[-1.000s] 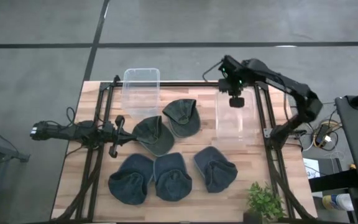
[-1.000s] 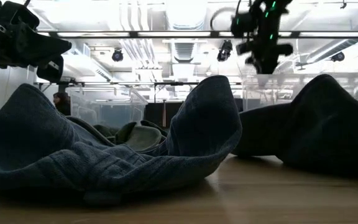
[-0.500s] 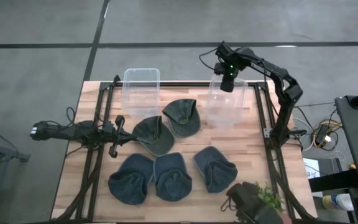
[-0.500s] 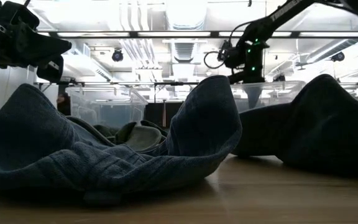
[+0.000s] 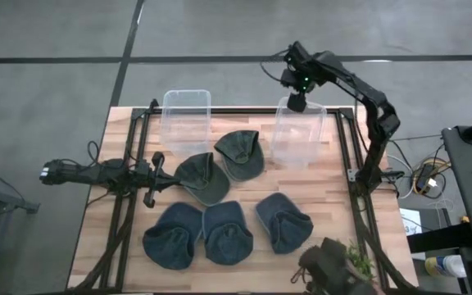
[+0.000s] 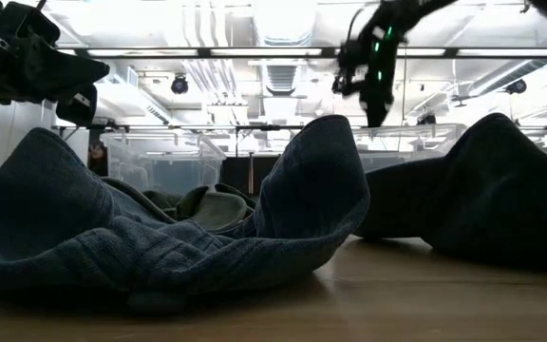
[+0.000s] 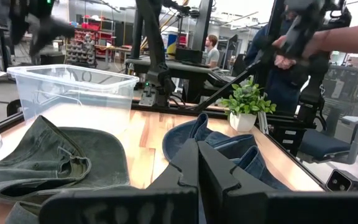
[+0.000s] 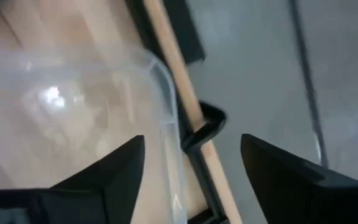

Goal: Pick & Place hat
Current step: Put the right blue cap into the right transparent bin

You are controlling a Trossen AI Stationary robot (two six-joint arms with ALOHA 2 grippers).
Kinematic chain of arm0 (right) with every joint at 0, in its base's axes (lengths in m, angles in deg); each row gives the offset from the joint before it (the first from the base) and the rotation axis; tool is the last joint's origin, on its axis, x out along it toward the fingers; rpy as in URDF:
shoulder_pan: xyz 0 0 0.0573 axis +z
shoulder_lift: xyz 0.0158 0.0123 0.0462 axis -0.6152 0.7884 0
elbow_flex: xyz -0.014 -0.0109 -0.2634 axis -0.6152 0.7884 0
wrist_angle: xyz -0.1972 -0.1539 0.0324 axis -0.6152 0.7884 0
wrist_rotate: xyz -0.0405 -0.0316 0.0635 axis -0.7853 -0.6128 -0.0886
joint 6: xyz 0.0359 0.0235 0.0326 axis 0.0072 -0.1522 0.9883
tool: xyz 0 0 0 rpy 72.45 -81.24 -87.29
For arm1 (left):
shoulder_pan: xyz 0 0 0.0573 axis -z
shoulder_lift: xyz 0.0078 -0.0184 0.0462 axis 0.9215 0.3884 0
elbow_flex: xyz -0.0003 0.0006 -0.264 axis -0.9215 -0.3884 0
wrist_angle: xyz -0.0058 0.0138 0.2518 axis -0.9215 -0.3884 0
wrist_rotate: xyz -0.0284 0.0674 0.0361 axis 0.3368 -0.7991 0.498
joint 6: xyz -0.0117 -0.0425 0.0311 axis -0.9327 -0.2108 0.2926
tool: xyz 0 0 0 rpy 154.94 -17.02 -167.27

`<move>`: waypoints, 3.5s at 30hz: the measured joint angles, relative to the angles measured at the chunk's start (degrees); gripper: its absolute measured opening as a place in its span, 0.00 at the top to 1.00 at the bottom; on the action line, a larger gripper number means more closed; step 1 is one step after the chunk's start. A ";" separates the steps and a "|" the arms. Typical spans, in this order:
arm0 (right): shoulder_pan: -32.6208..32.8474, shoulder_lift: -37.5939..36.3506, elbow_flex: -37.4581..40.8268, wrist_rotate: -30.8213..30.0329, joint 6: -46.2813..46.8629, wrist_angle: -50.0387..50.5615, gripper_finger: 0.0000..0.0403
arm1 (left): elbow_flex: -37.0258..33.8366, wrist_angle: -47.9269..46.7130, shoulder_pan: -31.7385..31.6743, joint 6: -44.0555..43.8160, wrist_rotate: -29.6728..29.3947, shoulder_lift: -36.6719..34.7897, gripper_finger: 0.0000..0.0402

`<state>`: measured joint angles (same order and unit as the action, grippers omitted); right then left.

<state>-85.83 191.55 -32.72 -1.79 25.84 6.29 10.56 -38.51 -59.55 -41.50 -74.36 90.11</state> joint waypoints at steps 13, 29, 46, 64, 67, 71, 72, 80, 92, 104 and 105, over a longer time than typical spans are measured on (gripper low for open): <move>16.60 -19.53 -5.46 20.50 22.80 8.28 0.33 | 0.00 0.00 0.00 0.01 -0.01 0.00 1.00; 49.84 -28.00 8.51 22.52 65.58 11.03 0.39 | 0.00 0.00 0.00 0.00 -0.01 0.00 1.00; 63.67 -25.61 37.68 17.07 93.50 -11.98 0.40 | 0.00 0.00 0.00 0.00 -0.01 0.11 1.00; 63.50 -13.43 45.24 15.61 100.19 -27.40 0.40 | 0.00 0.06 0.00 0.01 -0.01 0.74 1.00; 63.50 -13.36 41.77 14.99 99.02 -25.59 0.40 | 0.00 0.07 -0.01 0.01 -0.01 0.74 1.00; 63.84 -13.90 37.70 9.16 99.44 -18.20 0.40 | 0.00 0.08 0.00 0.01 -0.01 0.74 1.00; 63.85 -13.95 36.98 7.54 99.52 -16.20 0.40 | 0.00 0.09 -0.02 -0.01 -0.01 0.74 1.00; 63.73 -13.51 39.61 7.05 97.97 -13.03 0.40 | 0.00 0.11 -0.02 0.01 -0.02 0.76 1.00; 63.72 -13.84 49.13 8.20 101.65 -24.78 0.40 | 0.00 0.09 -0.01 0.00 -0.01 0.76 1.00; 63.61 -13.76 52.16 9.02 103.83 -28.93 0.76 | 0.00 0.07 -0.01 0.00 -0.01 0.76 1.00; 63.61 -13.83 51.93 9.06 103.58 -28.90 0.83 | 0.00 0.07 -0.01 -0.01 -0.01 0.76 1.00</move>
<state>-22.22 177.73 19.20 7.27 129.42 -22.61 10.56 -38.45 -59.56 -41.50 -74.38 90.87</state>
